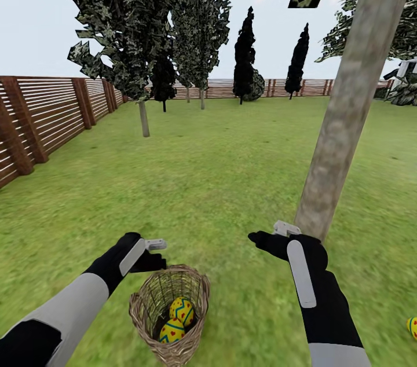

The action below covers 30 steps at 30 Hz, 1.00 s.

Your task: Take the three Easter eggs out of the wicker basket on the lawn in the garden, then place them on the lawn next to a single tree (choose any tree) so that all three eggs are next to the same tree and none are left in the basket.

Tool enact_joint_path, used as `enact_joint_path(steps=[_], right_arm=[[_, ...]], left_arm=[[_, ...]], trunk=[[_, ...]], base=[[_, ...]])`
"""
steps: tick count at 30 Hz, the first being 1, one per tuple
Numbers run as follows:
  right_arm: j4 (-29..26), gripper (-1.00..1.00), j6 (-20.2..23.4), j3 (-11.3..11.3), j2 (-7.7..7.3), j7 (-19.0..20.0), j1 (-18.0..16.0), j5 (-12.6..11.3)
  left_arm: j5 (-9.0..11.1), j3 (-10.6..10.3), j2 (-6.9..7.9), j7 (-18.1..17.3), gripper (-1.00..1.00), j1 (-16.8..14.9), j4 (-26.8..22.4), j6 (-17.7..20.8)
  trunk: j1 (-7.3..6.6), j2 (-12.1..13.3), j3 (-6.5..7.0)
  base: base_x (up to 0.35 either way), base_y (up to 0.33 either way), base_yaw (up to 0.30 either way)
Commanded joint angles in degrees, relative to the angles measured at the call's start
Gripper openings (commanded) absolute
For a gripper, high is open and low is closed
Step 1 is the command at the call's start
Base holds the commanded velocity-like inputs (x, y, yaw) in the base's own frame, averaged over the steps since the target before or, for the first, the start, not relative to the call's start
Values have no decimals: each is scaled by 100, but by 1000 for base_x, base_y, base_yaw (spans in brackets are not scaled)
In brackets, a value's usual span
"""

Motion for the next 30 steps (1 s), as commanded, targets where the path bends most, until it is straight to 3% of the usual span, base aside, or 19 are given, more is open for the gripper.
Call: enact_joint_path(steps=[1, 11, 19, 30], right_arm=[[-5, 100, 18, -7, 5, -51, -5, -61], [-4, 100, 18, 14, 8, -37, -5, -69], [-6, 100, 18, 23, 5, -33, -5, -73], [-56, 100, 18, 36, 12, -28, -5, -75]], left_arm=[[63, -44, 17, 42, 100, -5, -9, 10], [62, -44, 50, 31, 100, -8, 29, 10], [78, -44, 52, 1, 100, -161, 582, 2], [80, -44, 52, -6, 100, -181, 652, 1]], trunk=[[23, -46, -25], [242, -447, -205], [418, -768, -348], [660, -1209, -563]], base=[[0, 0, 0], [0, 0, 0], [0, 0, 0], [0, 0, 0]])
